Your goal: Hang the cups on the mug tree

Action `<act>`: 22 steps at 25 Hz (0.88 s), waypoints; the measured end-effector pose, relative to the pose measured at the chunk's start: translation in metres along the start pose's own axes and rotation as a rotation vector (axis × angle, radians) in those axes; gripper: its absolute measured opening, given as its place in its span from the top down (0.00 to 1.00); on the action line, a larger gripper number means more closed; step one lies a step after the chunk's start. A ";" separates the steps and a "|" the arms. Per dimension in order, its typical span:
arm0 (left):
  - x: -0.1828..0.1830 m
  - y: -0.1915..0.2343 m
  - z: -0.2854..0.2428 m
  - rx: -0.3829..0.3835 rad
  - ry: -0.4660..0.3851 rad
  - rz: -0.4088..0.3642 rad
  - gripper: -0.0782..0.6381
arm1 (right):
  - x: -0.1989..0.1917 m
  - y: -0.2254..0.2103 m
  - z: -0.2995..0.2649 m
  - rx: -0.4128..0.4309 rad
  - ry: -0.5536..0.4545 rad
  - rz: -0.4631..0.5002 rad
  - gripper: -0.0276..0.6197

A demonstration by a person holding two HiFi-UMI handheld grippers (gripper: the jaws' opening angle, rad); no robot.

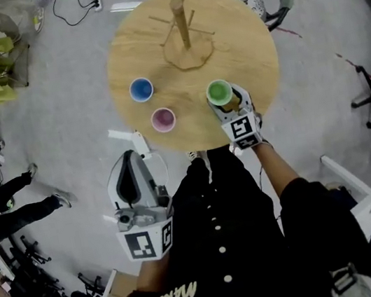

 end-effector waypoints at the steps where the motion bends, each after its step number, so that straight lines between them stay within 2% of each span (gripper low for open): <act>1: 0.003 -0.001 0.001 -0.002 -0.007 0.000 0.90 | 0.006 -0.003 0.002 -0.003 -0.005 0.006 0.52; 6: 0.028 -0.009 0.002 -0.014 -0.064 -0.005 0.90 | 0.038 -0.042 0.006 -0.031 -0.024 0.094 0.52; 14: 0.059 -0.020 0.004 -0.003 -0.132 -0.012 0.90 | 0.098 -0.120 -0.038 -0.074 -0.056 0.348 0.52; 22: 0.068 -0.029 0.004 0.039 -0.146 -0.009 0.90 | 0.142 -0.151 -0.087 -0.039 -0.042 0.627 0.52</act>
Point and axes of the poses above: the fingertips, and each gripper's own axes: z backward along the fingers, y to its left, x out of its top, the point moved 2 cm from there along z, backward along the fingers, and after that the axes turned 11 degrees about -x, right-handed, at the moved point
